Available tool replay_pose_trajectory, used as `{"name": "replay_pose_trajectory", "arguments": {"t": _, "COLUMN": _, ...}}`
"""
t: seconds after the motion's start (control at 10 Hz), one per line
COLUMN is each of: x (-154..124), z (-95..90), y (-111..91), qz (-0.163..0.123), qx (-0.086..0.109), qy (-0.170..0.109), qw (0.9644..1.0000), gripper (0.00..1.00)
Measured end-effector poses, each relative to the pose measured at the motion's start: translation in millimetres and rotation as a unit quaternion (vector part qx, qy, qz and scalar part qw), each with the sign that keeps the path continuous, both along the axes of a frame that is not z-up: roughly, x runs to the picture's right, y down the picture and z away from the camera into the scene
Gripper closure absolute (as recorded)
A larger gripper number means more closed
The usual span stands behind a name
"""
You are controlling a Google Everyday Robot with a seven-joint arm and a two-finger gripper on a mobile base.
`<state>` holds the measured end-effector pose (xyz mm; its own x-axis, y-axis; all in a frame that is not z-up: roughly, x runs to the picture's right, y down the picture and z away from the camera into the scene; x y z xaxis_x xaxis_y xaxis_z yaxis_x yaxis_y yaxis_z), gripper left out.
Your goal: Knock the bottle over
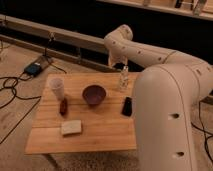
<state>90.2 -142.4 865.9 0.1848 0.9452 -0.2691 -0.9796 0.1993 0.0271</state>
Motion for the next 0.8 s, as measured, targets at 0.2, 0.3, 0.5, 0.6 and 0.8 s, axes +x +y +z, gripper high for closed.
{"name": "replay_pose_trajectory", "arguments": {"t": 0.2, "x": 12, "z": 4.6, "y": -1, "qz": -0.001, "qx": 0.003, "qy": 0.012, "qw": 0.9999, "gripper": 0.35}}
{"name": "replay_pose_trajectory", "arguments": {"t": 0.3, "x": 16, "z": 7.7, "y": -1, "qz": -0.003, "qx": 0.002, "qy": 0.018, "qw": 0.9998, "gripper": 0.35}}
{"name": "replay_pose_trajectory", "arguments": {"t": 0.5, "x": 23, "z": 17.1, "y": 3, "qz": -0.005, "qx": -0.006, "qy": 0.027, "qw": 0.9996, "gripper": 0.35}}
{"name": "replay_pose_trajectory", "arguments": {"t": 0.6, "x": 26, "z": 20.9, "y": 6, "qz": -0.007, "qx": -0.010, "qy": 0.030, "qw": 0.9995, "gripper": 0.35}}
{"name": "replay_pose_trajectory", "arguments": {"t": 0.8, "x": 31, "z": 32.7, "y": 15, "qz": -0.012, "qx": -0.027, "qy": 0.036, "qw": 0.9989, "gripper": 0.35}}
